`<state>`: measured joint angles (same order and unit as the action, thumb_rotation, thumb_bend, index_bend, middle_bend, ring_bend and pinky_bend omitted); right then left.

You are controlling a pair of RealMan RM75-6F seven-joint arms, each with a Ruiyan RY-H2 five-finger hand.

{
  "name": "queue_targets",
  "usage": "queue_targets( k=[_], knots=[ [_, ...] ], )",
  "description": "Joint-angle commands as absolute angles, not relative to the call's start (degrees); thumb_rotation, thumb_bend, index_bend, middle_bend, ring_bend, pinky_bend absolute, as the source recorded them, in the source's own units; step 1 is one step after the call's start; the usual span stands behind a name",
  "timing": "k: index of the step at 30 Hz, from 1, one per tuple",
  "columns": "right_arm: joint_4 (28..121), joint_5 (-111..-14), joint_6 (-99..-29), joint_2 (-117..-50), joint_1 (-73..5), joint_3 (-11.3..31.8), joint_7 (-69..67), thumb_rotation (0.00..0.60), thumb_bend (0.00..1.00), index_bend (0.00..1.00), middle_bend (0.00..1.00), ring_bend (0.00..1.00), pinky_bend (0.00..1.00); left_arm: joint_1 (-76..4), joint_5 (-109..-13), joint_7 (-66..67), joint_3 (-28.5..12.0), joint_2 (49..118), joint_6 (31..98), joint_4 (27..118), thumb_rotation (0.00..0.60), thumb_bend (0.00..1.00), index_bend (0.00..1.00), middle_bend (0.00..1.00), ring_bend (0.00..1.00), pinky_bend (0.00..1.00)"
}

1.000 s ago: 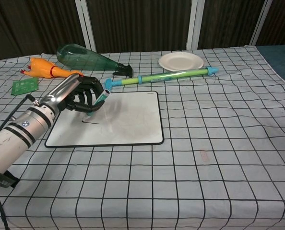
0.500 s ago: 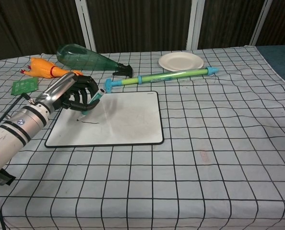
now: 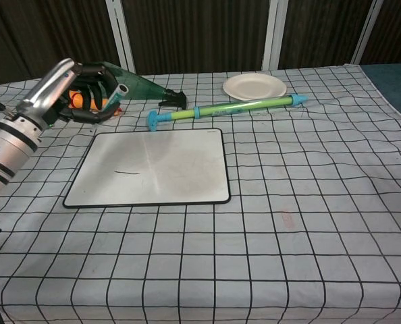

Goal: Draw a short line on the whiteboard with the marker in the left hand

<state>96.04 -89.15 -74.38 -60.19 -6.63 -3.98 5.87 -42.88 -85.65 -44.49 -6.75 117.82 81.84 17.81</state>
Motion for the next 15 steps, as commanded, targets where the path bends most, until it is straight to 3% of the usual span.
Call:
queue_targets(
  k=[1,15],
  knots=[
    [96.1,-89.5,-74.5,-60.2,-6.6,-4.2,6.0,0.600,0.33,0.00,0.00,0.00,0.08,-39.8,-86.0,-36.3,-5.6,113.4,80.4,18.5,0.600,0.58,0.76,0.73,0.60,0.70],
    [96.3,-91.2,-75.3,-60.3,-6.1,-4.9,6.2,0.600,0.33,0.00,0.00,0.00,0.08,-35.8,-84.8,-18.0,-3.9,111.6,67.4,9.6,0.600,0.56,0.73,0.71,0.52,0.57]
  ],
)
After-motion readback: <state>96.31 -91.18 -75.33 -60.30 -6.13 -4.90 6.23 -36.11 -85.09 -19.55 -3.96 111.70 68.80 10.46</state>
